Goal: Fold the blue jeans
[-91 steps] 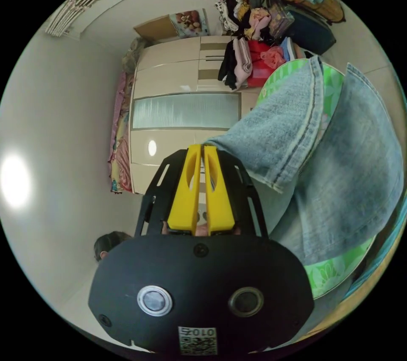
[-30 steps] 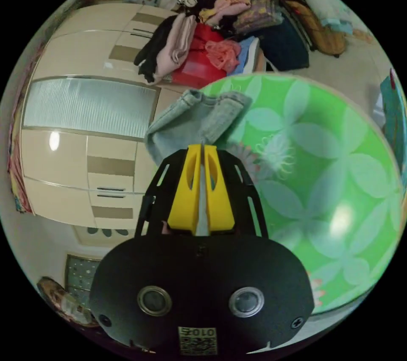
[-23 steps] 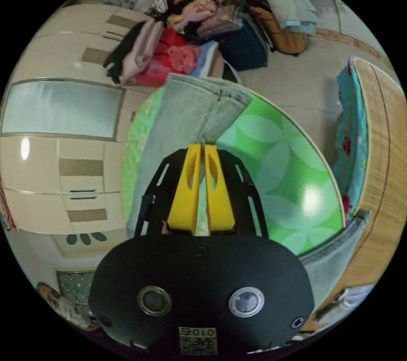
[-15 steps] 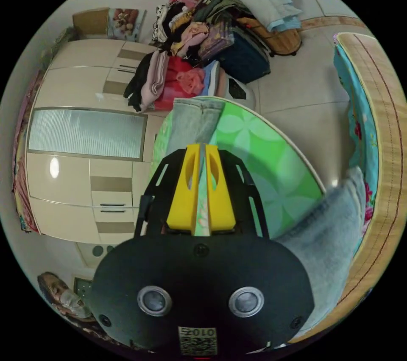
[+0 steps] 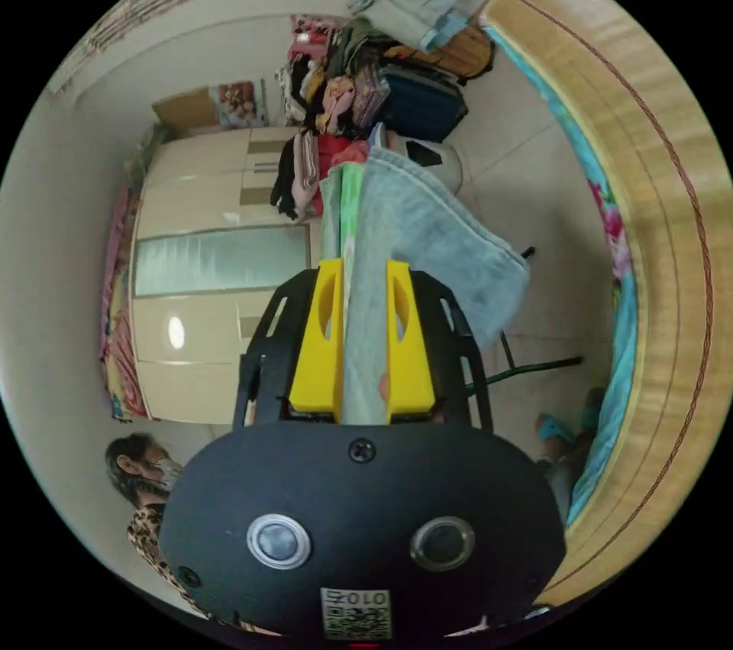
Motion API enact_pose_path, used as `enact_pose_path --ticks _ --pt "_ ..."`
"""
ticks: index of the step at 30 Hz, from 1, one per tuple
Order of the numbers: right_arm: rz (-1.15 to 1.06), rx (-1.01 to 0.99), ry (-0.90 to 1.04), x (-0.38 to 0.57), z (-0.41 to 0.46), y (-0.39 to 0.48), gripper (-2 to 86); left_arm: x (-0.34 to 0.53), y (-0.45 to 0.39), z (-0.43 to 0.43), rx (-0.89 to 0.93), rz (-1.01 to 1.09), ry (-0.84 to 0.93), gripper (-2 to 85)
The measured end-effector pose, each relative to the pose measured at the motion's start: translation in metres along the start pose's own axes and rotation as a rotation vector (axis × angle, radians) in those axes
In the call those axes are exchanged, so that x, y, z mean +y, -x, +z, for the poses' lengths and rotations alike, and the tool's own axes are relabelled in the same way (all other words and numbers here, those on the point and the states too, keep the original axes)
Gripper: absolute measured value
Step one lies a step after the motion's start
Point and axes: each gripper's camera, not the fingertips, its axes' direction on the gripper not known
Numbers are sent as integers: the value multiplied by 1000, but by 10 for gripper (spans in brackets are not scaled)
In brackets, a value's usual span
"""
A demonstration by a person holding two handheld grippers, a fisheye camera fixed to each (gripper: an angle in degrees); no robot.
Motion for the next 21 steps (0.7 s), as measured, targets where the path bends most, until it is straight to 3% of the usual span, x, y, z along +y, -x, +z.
enact_pose_path --ticks 2,8,14,21 --pt "62 -22 -45 14 -30 -25 88 61 37 -50 14 -212 -130 53" --pt "228 -94 -97 57 -88 -88 116 176 98 -107 135 -500 -320 91" --pt "290 -139 -57 86 -104 -110 156 177 118 -95 268 -493 -342 126" --pt "245 -131 21 80 -84 -91 175 195 141 -91 254 -518 -302 138"
